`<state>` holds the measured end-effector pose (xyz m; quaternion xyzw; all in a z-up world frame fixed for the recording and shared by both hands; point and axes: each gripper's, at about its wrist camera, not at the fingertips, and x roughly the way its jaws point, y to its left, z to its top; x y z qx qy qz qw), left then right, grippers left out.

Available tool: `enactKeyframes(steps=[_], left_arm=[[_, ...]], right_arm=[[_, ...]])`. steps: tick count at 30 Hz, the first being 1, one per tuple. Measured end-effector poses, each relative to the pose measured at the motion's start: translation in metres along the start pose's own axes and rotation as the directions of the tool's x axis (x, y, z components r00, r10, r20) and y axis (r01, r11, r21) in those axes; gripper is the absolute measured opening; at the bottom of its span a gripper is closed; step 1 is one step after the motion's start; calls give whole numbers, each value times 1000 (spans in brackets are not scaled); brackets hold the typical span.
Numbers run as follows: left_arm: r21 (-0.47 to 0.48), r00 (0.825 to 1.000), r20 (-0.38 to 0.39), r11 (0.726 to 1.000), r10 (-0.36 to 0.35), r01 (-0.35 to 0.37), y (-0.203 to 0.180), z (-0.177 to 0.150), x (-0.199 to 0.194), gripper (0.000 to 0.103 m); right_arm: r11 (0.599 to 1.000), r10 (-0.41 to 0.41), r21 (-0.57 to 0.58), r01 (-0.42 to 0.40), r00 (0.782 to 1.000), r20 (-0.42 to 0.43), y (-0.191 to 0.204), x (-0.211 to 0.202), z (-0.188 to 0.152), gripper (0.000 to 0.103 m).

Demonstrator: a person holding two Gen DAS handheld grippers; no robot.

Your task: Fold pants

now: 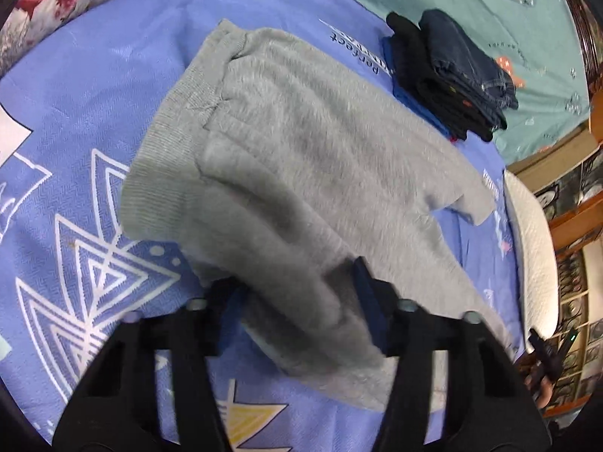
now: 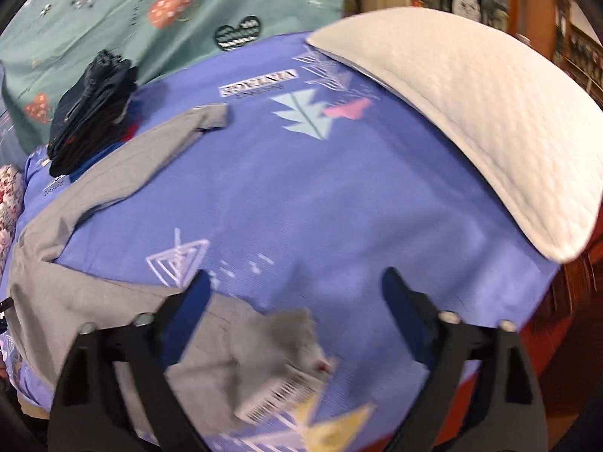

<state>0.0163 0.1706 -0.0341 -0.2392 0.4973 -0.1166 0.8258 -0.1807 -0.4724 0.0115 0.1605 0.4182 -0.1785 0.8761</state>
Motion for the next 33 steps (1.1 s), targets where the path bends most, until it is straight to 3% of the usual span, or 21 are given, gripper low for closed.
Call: enactKeyframes(steps=[3,6,7,8,9,10,11,12,13,14,15,16,20,23,25,27,29,31,33], left_arm=[[-45,998,36,997,-55,57,9,-1,-7,10],[-46,998,34,998,-49,51,8,-4,-8,10],[-54,999,19,998,-41,42,9,-4,-6,11],[-66,1000,3,997,-30,31,11,-2,-4,24],[-75,1000,-12,997,-23,22,12,0,-2,36],[-84,1000,-20,996,-16,14,12,4,0,65],[-95,1000,-1,995,16,-15,12,8,-1,82],[-94,999,18,995,36,-34,12,11,-2,80],[-86,999,26,995,42,-39,11,16,-1,73],[-83,999,30,996,42,-40,10,18,0,37],[-75,999,21,997,27,-26,9,20,1,17],[-72,1000,19,997,12,-11,8,20,0,11],[-52,997,75,999,-7,11,4,12,-24,7],[-47,990,142,998,-24,31,7,2,-61,6],[-40,989,147,999,-16,22,12,-6,-75,6],[-39,992,124,999,16,-11,21,-19,-76,6],[-35,995,75,997,67,-64,32,-32,-63,6],[-26,993,2,992,121,-121,44,-45,-44,7],[-3,989,-8,989,149,-149,45,-49,-40,16]], right_arm=[[995,101,3,-101,992,-77,-5,6,-14,97],[990,128,-33,-138,970,-206,8,28,-22,96],[990,109,-56,-128,958,-267,16,40,-27,74],[988,101,-83,-131,948,-303,21,46,-31,64],[985,83,-119,-123,953,-292,31,44,-33,56],[980,96,-139,-142,951,-294,36,41,-32,45],[976,111,-148,-159,951,-288,38,37,-30,25],[970,153,-142,-200,946,-286,40,34,-28,25],[968,148,-157,-194,954,-262,42,30,-26,21],[967,154,-161,-197,958,-244,42,27,-24,14],[968,160,-154,-197,961,-225,40,23,-21,14],[969,180,-134,-209,964,-198,36,19,-18,13],[960,250,-108,-257,965,-79,26,-3,3,12],[949,297,-123,-291,954,35,29,-28,24,11],[941,323,-144,-306,939,116,30,-47,36,11],[941,327,-140,-308,935,141,23,-49,42,11],[946,316,-111,-304,943,109,13,-36,40,11],[947,300,-94,-306,951,-72,8,0,27,12],[973,206,-67,-219,965,-162,0,27,11,15]])
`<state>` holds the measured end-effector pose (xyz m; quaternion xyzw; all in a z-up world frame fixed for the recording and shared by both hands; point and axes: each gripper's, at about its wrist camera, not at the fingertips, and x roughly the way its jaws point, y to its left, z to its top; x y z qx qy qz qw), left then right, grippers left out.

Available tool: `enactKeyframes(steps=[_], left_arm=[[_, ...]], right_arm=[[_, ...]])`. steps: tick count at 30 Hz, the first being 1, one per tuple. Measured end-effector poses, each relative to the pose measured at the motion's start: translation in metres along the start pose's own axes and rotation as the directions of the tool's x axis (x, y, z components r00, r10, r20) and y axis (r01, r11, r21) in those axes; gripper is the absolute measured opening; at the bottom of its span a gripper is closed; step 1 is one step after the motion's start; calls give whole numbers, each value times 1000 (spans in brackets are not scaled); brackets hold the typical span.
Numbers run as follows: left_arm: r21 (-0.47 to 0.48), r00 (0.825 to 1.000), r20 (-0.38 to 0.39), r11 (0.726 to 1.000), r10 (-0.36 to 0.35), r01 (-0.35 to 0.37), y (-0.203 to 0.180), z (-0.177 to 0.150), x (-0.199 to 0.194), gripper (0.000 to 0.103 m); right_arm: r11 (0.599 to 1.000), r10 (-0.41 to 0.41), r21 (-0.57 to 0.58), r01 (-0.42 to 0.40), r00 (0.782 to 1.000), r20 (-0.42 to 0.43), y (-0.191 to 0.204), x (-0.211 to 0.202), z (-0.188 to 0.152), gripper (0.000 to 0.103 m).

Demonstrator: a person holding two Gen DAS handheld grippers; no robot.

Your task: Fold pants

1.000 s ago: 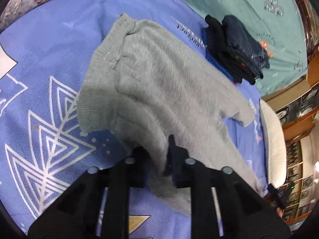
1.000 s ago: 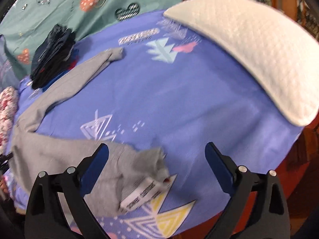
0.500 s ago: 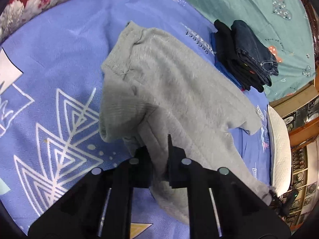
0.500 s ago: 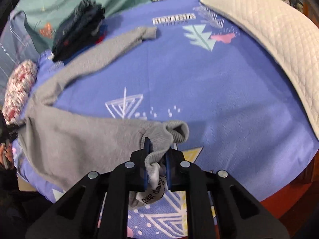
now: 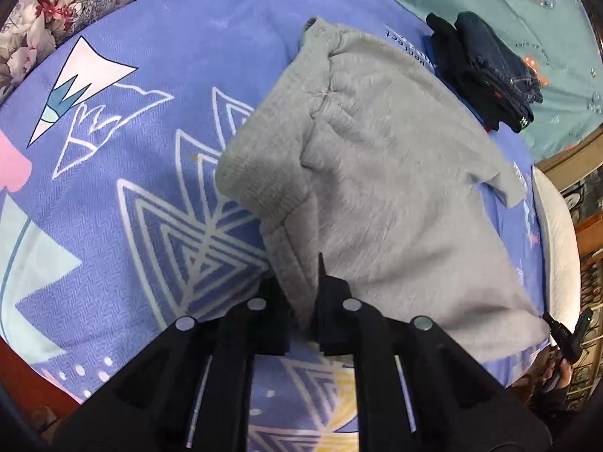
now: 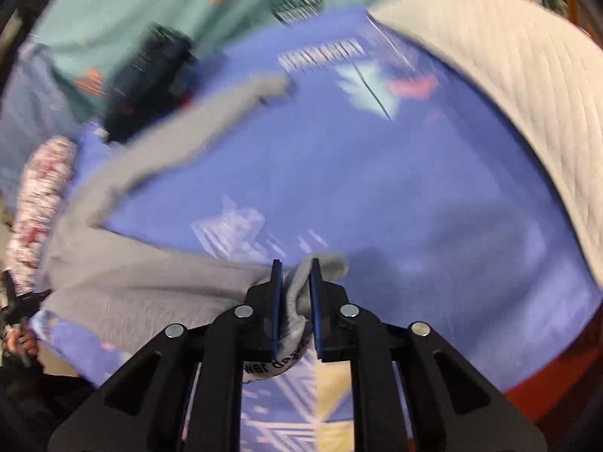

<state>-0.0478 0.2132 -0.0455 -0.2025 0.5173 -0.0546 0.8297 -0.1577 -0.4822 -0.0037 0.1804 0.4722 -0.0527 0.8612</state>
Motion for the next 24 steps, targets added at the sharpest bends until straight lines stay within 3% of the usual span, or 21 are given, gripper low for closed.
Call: enactKeyframes(steps=[2,3,4,5,6,8,10,12,14,16,17,20,22,24], left_arm=[[33,999,-1,998,50,-50,-4,3,-11,30],[50,997,15,996,71,-71,-5,5,-21,35],[65,996,28,994,90,-92,-6,7,-29,44],[75,993,46,991,109,-112,-7,9,-41,45],[78,991,66,989,118,-123,-7,10,-52,45],[99,987,127,989,95,-108,-20,15,-74,45],[165,989,147,985,24,-48,-43,14,-79,46],[238,993,112,971,-24,-3,-67,8,-62,57],[277,999,34,961,-1,-8,-80,0,-24,57],[262,998,-58,965,39,-23,-69,-4,15,54],[246,999,-49,969,6,6,-62,-5,18,54],[243,998,-60,969,-26,40,-60,3,7,55],[273,998,-9,960,-59,59,-65,18,-11,63],[310,996,86,950,1,-28,-71,42,-27,82]], right_arm=[[995,-81,63,82,997,-11,-15,4,-7,15],[991,-107,82,104,994,31,-18,-6,-6,17],[990,-118,90,111,989,83,-17,-19,-4,29],[990,-127,84,116,983,134,-12,-32,-2,45],[992,-121,63,111,976,181,-2,-44,-1,51],[999,-17,-23,22,978,209,26,-56,0,56],[987,134,-107,-119,981,142,56,-48,0,56],[967,211,-156,-199,976,61,82,-29,-4,57],[960,214,-178,-216,976,-31,101,1,-9,58],[967,191,-142,-211,971,-143,104,37,-20,58],[975,165,-118,-190,967,-192,101,53,-26,59],[975,167,-117,-190,969,-185,102,51,-30,60],[968,180,-152,-198,976,-124,111,35,-20,61],[955,204,-204,-214,976,-72,125,22,-7,62]])
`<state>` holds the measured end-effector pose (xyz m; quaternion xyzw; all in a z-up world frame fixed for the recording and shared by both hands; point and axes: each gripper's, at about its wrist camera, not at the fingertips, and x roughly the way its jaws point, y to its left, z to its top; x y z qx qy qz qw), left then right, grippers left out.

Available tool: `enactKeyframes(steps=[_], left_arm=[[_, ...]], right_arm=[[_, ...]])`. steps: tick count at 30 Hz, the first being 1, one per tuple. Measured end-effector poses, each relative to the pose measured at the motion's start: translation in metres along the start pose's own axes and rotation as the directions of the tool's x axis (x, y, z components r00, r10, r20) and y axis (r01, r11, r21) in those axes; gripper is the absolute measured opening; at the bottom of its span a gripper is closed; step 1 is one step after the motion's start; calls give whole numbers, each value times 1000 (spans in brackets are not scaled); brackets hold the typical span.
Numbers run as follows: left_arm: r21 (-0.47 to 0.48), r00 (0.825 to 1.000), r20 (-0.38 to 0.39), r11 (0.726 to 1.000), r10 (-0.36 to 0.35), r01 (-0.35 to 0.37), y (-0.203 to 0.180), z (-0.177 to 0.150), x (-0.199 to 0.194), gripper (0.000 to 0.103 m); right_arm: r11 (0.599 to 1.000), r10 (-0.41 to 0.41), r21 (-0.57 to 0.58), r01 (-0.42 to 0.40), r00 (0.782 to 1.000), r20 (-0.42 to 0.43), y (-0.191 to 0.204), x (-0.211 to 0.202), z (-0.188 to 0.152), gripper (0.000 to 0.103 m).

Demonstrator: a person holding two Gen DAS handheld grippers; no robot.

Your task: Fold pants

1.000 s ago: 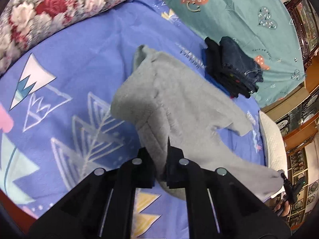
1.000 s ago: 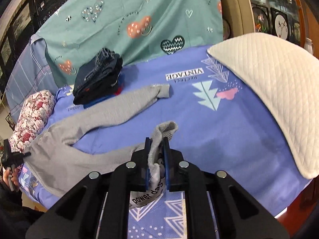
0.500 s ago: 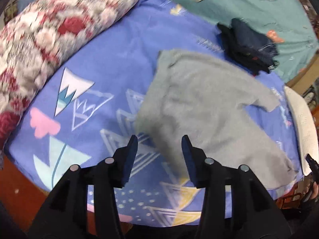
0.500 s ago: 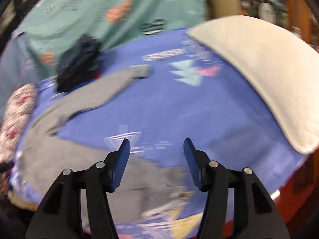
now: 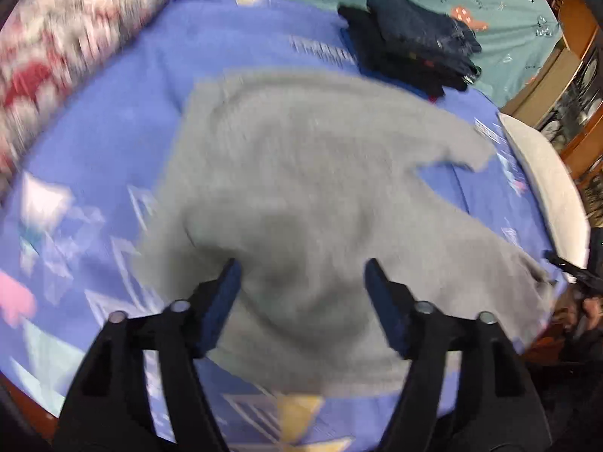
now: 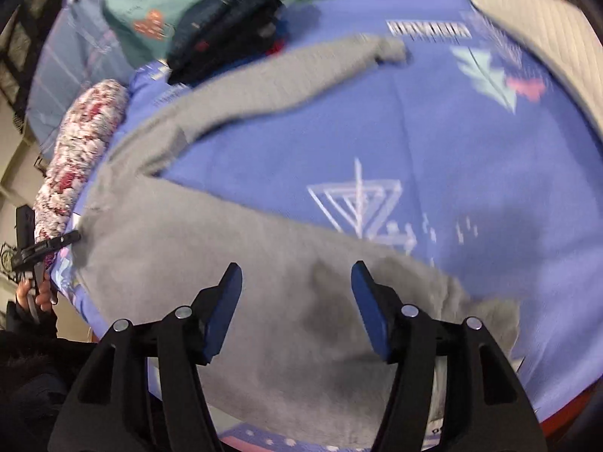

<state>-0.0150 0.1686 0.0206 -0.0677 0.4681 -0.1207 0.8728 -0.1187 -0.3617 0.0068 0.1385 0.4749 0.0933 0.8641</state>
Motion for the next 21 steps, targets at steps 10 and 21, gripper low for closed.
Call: enactKeyframes(steps=[10,21], left_arm=[[193,991,-12,973,132,-127,44,148,92,87],[382,990,-130,924,54,0,20,178,170,14]], right_arm=[[997,29,-72,-32,999,-43,40,47,43,75],[1000,-16,-24,14,997,-73,35,67,61,75]])
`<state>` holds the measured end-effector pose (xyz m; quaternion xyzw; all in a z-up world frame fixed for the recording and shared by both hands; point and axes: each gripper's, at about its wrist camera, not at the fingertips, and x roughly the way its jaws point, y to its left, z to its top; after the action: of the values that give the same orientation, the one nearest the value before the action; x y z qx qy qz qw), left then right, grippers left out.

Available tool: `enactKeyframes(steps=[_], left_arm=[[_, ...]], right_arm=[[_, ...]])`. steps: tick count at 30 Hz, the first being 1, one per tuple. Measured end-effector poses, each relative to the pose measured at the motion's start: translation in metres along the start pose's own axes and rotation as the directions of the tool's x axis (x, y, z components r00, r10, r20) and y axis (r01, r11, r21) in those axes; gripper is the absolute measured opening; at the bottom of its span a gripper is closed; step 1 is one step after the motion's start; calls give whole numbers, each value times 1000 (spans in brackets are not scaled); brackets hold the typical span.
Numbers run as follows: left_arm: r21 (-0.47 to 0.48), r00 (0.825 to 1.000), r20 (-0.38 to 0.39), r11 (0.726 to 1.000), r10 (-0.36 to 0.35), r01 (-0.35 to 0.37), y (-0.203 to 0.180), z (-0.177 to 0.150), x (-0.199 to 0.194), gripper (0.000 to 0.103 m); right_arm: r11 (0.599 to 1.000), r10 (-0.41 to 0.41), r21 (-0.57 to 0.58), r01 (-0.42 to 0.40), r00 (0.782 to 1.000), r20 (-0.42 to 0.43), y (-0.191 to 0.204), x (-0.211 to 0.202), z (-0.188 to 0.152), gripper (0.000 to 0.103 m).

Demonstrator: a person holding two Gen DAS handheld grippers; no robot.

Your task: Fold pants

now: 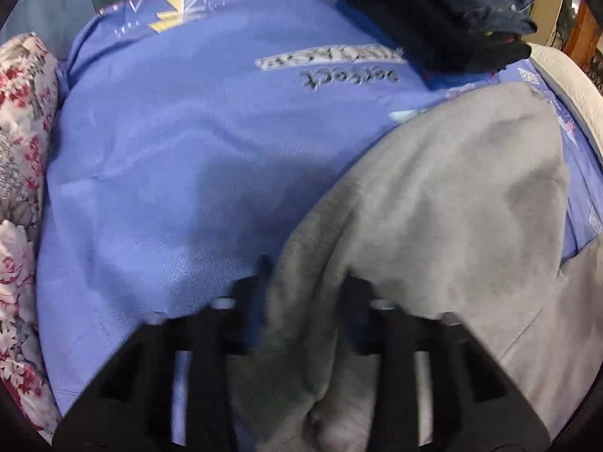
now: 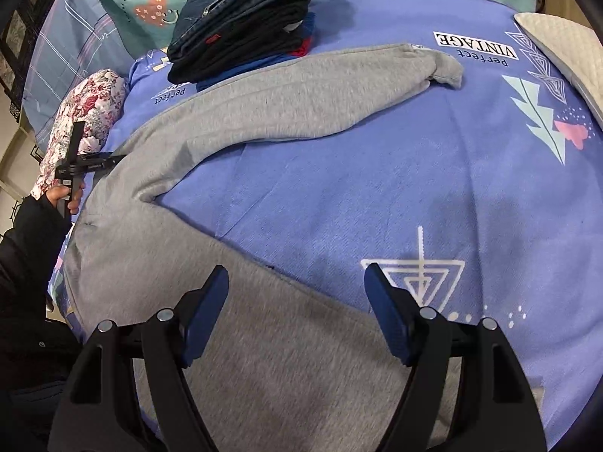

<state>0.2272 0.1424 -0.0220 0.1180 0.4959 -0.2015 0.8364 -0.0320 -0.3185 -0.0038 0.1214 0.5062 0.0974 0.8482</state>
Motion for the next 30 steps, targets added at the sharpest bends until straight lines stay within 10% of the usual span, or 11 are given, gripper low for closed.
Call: enactKeyframes(steps=[9,16,24,28,30], left_arm=[[128,972,225,991,-66,38,-78,-53,-113,13],[146,960,267,988,-86,49,-125,-95,-141,14],[108,958,271,992,-98,71,-127,-115,-153,14],[92,968,237,994,-76,56,-129,-126,-152,28],[34,967,245,997,-75,68,-124,-136,-160,43]], right_arm=[[988,142,-72,-140,990,19,41,20,71,78],[871,459,183,-457,888,34,55,80,130,98],[879,348,313,-359,933,93,65,144,157,97],[857,439,297,-420,899,6,75,160,152,18],[875,422,251,-413,907,22,76,148,140,14]])
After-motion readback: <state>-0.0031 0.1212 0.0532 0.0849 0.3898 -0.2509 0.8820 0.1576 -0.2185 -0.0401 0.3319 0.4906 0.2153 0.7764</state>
